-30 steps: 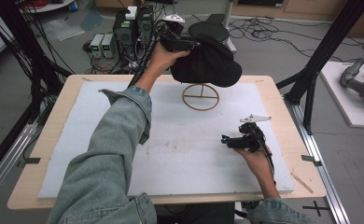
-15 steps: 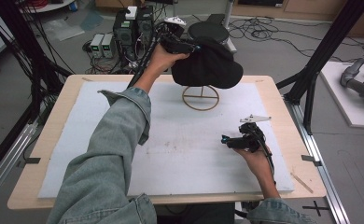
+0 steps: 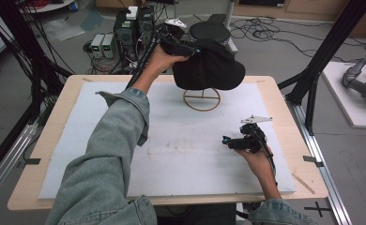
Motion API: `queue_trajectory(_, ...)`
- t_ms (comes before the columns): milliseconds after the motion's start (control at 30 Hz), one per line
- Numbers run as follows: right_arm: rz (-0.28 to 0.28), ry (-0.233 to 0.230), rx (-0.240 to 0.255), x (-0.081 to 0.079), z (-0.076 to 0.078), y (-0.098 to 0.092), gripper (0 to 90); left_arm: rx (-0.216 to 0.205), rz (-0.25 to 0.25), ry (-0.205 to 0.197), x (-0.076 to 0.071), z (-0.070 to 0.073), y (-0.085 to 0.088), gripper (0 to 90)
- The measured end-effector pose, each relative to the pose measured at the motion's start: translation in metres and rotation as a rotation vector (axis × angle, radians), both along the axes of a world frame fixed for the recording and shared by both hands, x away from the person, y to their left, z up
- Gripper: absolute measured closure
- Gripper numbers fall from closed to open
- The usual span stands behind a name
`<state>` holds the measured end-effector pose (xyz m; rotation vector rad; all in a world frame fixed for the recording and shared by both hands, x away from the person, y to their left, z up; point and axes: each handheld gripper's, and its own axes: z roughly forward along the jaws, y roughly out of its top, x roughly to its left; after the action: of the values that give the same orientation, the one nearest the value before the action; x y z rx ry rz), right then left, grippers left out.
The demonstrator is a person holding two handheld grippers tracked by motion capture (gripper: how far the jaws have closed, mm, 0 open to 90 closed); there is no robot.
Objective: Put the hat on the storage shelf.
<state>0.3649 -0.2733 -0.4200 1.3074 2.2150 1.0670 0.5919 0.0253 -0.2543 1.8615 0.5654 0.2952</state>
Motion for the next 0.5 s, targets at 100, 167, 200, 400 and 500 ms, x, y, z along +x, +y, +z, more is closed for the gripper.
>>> queue_trajectory(100,0.002,0.0,-0.001,0.0004,-0.0003,-0.0002,13.6,0.014,-0.001,-0.009,-0.0005,-0.0011,0.0001,45.9)
queue_trajectory(167,0.002,0.001,-0.003,0.0005,-0.0005,-0.0003,13.6,0.011,0.0,-0.009,-0.0009,-0.0011,0.0,45.6)
queue_trajectory(200,0.0,0.0,-0.002,0.0002,-0.0003,-0.0003,13.6,0.012,0.0,-0.01,-0.0009,-0.001,0.0001,45.5)
queue_trajectory(400,0.001,-0.001,-0.002,0.0002,-0.0001,-0.0005,13.6,0.016,-0.001,-0.013,-0.003,0.0005,0.0025,44.9)
queue_trajectory(500,0.0,0.0,-0.001,0.0001,-0.0001,-0.0001,13.6,0.017,-0.002,-0.014,-0.005,0.0016,0.006,44.6)
